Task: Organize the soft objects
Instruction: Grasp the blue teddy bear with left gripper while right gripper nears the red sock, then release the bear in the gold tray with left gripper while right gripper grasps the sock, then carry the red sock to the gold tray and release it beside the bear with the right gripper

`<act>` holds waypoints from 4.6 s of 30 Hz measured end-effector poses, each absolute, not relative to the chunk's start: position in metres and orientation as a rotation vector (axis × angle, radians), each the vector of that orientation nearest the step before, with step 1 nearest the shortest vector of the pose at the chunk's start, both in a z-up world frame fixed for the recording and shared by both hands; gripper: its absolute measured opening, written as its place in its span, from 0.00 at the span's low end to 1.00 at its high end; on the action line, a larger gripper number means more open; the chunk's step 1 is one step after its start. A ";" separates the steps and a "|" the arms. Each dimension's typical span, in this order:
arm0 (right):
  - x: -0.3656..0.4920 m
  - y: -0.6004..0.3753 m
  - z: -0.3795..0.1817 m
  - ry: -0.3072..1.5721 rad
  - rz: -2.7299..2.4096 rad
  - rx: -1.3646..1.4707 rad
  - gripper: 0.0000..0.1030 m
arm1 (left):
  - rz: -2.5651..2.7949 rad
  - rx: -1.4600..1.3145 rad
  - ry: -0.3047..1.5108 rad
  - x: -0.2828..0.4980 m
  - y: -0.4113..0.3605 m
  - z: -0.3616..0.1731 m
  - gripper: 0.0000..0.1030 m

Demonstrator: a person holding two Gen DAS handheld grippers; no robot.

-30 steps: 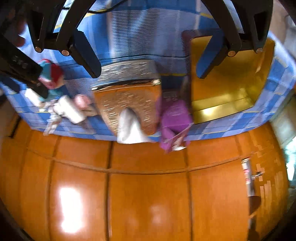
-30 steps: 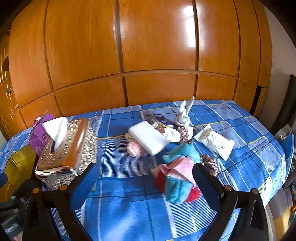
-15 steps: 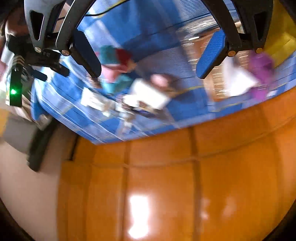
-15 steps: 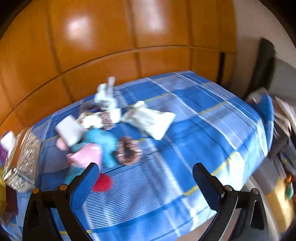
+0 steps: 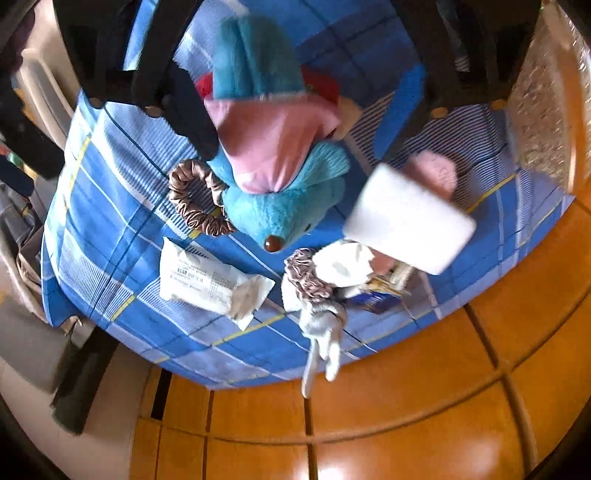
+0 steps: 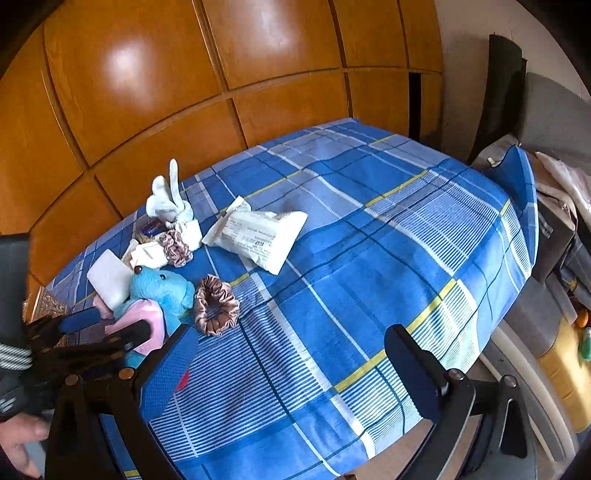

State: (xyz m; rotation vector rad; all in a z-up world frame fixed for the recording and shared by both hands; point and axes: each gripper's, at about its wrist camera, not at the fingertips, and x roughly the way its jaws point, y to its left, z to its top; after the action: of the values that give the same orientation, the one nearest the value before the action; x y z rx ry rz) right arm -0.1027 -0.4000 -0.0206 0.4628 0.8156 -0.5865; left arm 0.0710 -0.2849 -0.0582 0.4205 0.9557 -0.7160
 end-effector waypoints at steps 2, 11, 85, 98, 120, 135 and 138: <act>-0.102 -0.400 -0.024 0.826 -0.587 0.465 1.00 | -0.741 0.435 0.973 0.076 -0.294 -0.067 0.62; -0.093 -0.395 -0.040 0.887 -0.504 0.473 0.98 | -0.856 0.314 0.992 0.090 -0.278 -0.043 0.29; 0.025 -0.283 -0.083 1.061 -0.070 0.132 0.32 | 0.055 -0.153 0.841 0.043 0.151 -0.003 0.77; 0.072 -0.265 -0.039 1.018 -0.024 0.140 0.32 | 0.062 -0.160 0.831 0.022 0.157 -0.002 0.81; 0.097 -0.003 0.088 0.800 0.619 -0.130 0.32 | 0.198 -0.190 0.806 0.009 0.205 -0.003 0.87; 0.073 0.090 -0.027 1.065 0.763 -0.112 0.34 | 0.375 -0.267 0.728 -0.007 0.265 0.011 0.96; 0.072 0.088 -0.037 1.080 0.749 -0.108 0.39 | 0.366 -0.263 0.726 -0.007 0.263 0.012 0.97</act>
State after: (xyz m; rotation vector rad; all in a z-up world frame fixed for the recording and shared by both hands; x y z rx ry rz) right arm 0.0722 0.0876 -0.0365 -0.1080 1.0799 0.7493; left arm -0.0072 0.2627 0.0115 -0.2625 0.7263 0.3664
